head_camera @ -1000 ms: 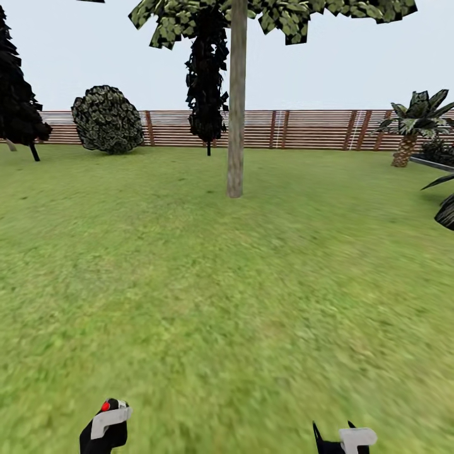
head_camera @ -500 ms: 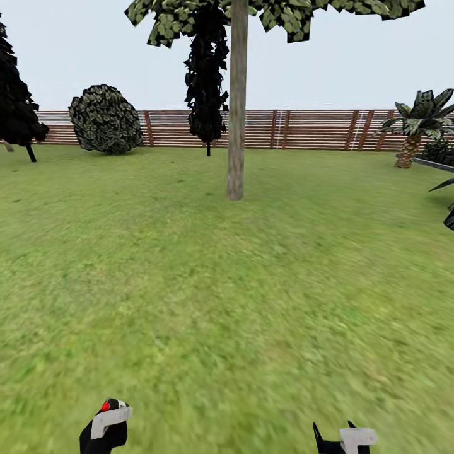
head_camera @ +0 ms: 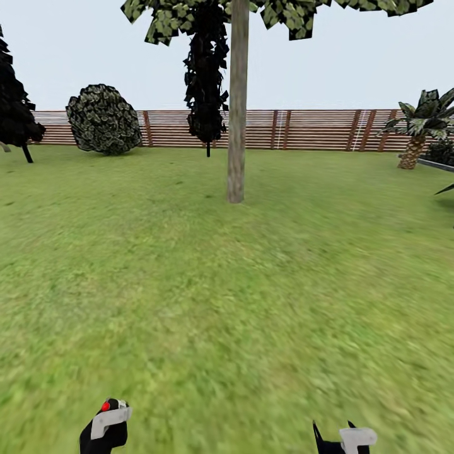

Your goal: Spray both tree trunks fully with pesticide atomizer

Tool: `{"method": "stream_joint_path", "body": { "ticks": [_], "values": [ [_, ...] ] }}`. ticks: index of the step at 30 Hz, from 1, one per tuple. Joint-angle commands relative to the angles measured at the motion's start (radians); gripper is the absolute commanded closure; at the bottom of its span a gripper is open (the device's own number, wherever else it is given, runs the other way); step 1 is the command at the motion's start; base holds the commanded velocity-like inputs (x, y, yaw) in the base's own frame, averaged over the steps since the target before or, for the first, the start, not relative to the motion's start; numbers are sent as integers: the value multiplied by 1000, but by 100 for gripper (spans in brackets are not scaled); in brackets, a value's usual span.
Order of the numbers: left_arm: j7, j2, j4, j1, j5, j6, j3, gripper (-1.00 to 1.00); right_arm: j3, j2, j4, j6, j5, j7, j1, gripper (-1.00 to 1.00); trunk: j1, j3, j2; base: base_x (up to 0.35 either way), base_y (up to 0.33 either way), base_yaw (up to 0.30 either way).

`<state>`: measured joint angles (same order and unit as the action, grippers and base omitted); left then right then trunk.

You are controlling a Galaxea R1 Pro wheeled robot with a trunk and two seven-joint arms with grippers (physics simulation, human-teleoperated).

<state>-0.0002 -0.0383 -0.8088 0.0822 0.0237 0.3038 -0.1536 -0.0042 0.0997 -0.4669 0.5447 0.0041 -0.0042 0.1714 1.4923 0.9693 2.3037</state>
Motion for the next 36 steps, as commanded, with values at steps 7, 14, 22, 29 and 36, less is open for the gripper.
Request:
{"method": "stream_joint_path", "body": {
  "ticks": [7, 14, 22, 29, 36],
  "values": [
    [-1, 0, 0, 0, 2, 3, 0, 100, 1, 0, 0, 3, 1, 0, 1, -100, 0, 1, 0, 338, 0, 0],
    [0, 0, 0, 0, 2, 3, 1, 100, 0, 0, -1, 3, 0, 0, 1, -100, 0, -1, 0, 338, 0, -49],
    [0, 0, 0, 1, 2, 3, 2, 100, 1, 0, 0, 3, 0, 0, 0, -100, 0, -3, 0, 338, 0, -70],
    [0, 0, 0, 0, 2, 3, 1, 100, 1, 0, 0, 3, 1, 0, 1, -100, 0, -3, 0, 338, 0, -3],
    [0, 0, 0, 1, 2, 3, 1, 100, 1, 0, 0, 3, 1, 0, 1, -100, 0, -3, 0, 338, 0, 0]
  ]
}}
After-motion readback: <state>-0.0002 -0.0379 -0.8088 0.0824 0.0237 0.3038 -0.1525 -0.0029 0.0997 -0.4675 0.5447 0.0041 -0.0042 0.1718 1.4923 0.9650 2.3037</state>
